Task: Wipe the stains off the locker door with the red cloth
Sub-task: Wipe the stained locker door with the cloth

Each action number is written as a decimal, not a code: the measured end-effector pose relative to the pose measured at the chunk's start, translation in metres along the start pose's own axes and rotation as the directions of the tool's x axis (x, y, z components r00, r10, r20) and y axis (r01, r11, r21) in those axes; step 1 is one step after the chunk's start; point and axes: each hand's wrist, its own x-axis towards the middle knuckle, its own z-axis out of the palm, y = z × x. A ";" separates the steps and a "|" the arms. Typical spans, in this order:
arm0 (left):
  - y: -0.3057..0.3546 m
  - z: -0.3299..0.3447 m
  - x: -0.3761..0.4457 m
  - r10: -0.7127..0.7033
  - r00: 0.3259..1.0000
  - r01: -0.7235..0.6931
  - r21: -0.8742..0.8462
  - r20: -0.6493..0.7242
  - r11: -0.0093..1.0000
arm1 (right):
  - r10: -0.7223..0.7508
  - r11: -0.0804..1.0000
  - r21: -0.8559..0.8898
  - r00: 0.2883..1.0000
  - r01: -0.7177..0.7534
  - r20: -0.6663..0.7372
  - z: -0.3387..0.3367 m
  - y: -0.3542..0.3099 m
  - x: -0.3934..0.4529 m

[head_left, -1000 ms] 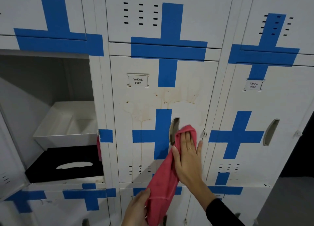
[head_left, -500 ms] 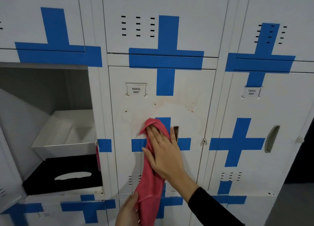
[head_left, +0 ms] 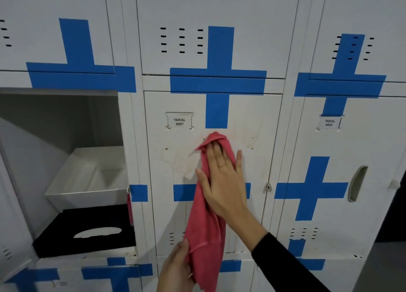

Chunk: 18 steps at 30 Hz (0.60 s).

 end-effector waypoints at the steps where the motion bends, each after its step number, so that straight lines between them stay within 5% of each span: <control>1: 0.003 -0.002 0.002 0.037 0.999 -0.037 0.027 0.014 0.999 | -0.056 0.998 0.002 0.998 0.056 0.033 0.001 -0.004 0.000; 5: 0.003 -0.015 0.000 0.256 0.958 -0.245 0.098 -0.128 0.965 | -0.171 0.985 0.059 0.976 0.164 0.135 0.004 0.000 -0.025; 8: 0.019 -0.023 -0.027 0.494 0.860 -0.461 0.219 -0.129 0.860 | 0.053 0.917 0.389 0.994 -0.085 0.093 -0.007 0.009 -0.053; 12: 0.049 -0.010 -0.053 0.571 0.808 -0.587 0.286 0.147 0.757 | 0.324 0.450 0.755 0.875 -0.477 0.360 -0.025 0.007 -0.087; 18: 0.060 0.018 -0.047 0.442 0.719 -0.672 0.378 0.536 0.636 | 0.392 -0.281 0.685 0.572 -0.672 0.721 -0.031 -0.018 -0.107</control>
